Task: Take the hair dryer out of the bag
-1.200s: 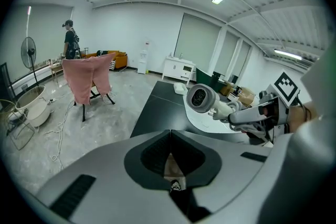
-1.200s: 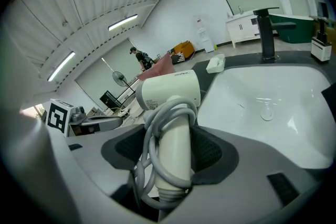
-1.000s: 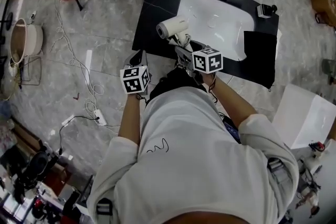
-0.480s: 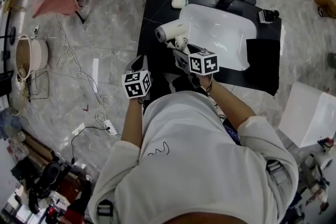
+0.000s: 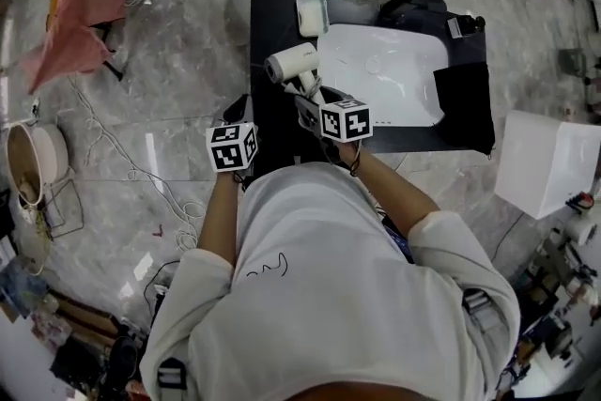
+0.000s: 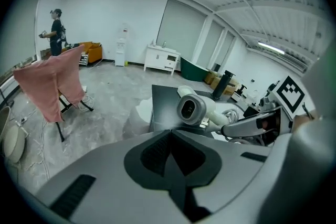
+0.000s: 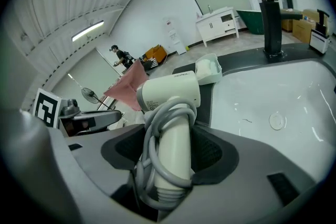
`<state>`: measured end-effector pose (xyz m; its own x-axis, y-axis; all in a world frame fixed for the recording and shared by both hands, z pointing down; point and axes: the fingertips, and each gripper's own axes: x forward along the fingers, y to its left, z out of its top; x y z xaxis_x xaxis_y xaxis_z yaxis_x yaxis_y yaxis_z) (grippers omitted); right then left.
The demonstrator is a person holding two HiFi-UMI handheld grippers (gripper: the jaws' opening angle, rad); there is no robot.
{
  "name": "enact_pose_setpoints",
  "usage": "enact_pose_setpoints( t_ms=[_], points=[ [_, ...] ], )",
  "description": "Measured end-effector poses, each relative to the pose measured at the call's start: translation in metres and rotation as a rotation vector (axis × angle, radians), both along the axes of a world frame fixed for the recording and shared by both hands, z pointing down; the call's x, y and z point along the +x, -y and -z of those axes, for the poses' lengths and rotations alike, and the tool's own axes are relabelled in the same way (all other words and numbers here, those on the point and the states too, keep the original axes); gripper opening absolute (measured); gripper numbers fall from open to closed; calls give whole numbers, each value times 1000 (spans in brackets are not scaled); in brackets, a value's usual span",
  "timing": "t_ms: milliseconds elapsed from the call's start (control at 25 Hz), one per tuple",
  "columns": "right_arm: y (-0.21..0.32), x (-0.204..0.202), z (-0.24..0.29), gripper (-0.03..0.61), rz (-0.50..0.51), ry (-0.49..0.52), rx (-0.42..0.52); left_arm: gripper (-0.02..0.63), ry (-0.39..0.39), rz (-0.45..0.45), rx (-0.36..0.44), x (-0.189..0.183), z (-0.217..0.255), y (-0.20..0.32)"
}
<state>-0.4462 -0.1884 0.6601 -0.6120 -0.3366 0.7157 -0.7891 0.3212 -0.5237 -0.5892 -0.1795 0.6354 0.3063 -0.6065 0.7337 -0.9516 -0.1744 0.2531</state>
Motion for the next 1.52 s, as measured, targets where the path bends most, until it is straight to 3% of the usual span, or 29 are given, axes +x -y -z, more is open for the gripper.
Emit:
enact_pose_setpoints(
  t_ms=[240,520,800,960,1280,1520],
  points=[
    [17,-18,-18,265,-125,-72,-13,21,-10,-156,-33,-26,-19,37],
    [19,-29,-25,267,-230,-173,13,21,-29,-257,-69,-41,-29,46],
    [20,-32,-39,268,-198,-273,49,21,-54,-327,-72,-26,-31,45],
    [14,-31,-49,268,-190,-280,33,21,-65,-325,-70,-16,-33,37],
    [11,-31,-54,282,-140,-257,34,21,-58,-304,-77,1,-29,23],
    [-7,-16,-35,341,-63,-146,71,21,-48,-284,-48,28,-12,13]
  ],
)
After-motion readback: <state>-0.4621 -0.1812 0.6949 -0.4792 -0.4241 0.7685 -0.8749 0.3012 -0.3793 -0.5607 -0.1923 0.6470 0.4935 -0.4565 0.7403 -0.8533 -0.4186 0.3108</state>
